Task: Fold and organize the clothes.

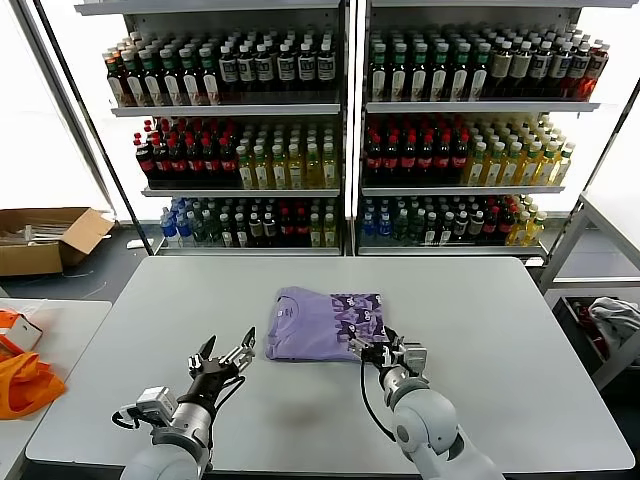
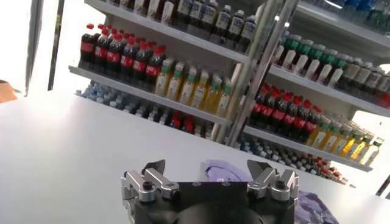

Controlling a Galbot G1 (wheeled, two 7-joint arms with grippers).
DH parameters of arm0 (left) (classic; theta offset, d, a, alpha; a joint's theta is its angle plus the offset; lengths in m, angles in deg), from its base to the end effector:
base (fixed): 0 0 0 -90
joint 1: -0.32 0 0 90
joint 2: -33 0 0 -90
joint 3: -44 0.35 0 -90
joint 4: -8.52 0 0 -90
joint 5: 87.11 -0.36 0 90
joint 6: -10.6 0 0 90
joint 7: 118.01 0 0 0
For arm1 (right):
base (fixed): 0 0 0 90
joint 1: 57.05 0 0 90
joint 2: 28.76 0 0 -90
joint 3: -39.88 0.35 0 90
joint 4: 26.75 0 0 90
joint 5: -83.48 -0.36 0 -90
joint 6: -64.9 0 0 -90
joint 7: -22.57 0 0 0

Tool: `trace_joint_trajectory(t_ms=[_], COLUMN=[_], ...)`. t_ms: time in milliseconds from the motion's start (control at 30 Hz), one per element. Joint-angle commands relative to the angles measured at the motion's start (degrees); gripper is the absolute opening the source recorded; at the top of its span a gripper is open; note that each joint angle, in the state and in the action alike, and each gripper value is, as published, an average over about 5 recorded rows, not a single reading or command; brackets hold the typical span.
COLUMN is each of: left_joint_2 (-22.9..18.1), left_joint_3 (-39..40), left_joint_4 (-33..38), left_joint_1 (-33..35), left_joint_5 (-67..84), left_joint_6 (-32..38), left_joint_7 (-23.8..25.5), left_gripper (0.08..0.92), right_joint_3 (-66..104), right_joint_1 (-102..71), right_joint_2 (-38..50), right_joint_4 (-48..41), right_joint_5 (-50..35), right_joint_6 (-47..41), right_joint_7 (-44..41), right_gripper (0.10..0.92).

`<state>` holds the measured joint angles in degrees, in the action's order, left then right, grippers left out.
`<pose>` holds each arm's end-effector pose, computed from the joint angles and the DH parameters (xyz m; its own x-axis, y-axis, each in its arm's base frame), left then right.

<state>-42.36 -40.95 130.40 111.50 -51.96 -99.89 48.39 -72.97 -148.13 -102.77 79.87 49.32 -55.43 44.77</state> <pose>0.2256 0.0144 -0.2606 -0.9577 0.1207 0.2612 0.0261 0.9404 -0.3389 0.3127 0.0607 -0.2803 -0.8750 -0.2103 0.4362 -0.1431 0.9729 0.1818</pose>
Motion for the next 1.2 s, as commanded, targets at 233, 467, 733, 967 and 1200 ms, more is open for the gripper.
trace_joint_trajectory(t_ms=[233, 467, 733, 967, 1200], left_joint_2=[-0.73, -0.77, -0.72, -0.59, -0.48], left_joint_3=[0.88, 0.96, 1.1, 1.01, 0.96], left_joint_4=[-0.71, -1.02, -1.24, -1.32, -1.23], left_joint_1=[0.38, 0.48, 0.35, 0.23, 0.31], left_joint_5=[-1.23, -1.41, -1.42, -1.36, -1.25], left_joint_6=[0.05, 0.03, 0.01, 0.02, 0.0], left_joint_7=[0.66, 0.87, 0.86, 0.85, 0.85], left_gripper=[0.822, 0.823, 0.823, 0.822, 0.823], right_joint_3=[1.43, 0.96, 1.39, 2.09, 4.4], right_joint_1=[-3.95, -4.69, -4.77, -5.46, -4.18], right_joint_2=[-2.81, -2.65, -1.89, -0.46, 0.25], right_joint_4=[2.82, 1.35, 1.15, 1.49, 7.52], right_joint_5=[-1.82, -4.55, -5.14, -5.45, -3.61], right_joint_6=[0.5, -0.21, -1.18, -1.46, -1.72], right_joint_7=[0.43, 1.49, 2.38, 2.43, 0.49], right_gripper=[0.823, 0.823, 0.823, 0.823, 0.823])
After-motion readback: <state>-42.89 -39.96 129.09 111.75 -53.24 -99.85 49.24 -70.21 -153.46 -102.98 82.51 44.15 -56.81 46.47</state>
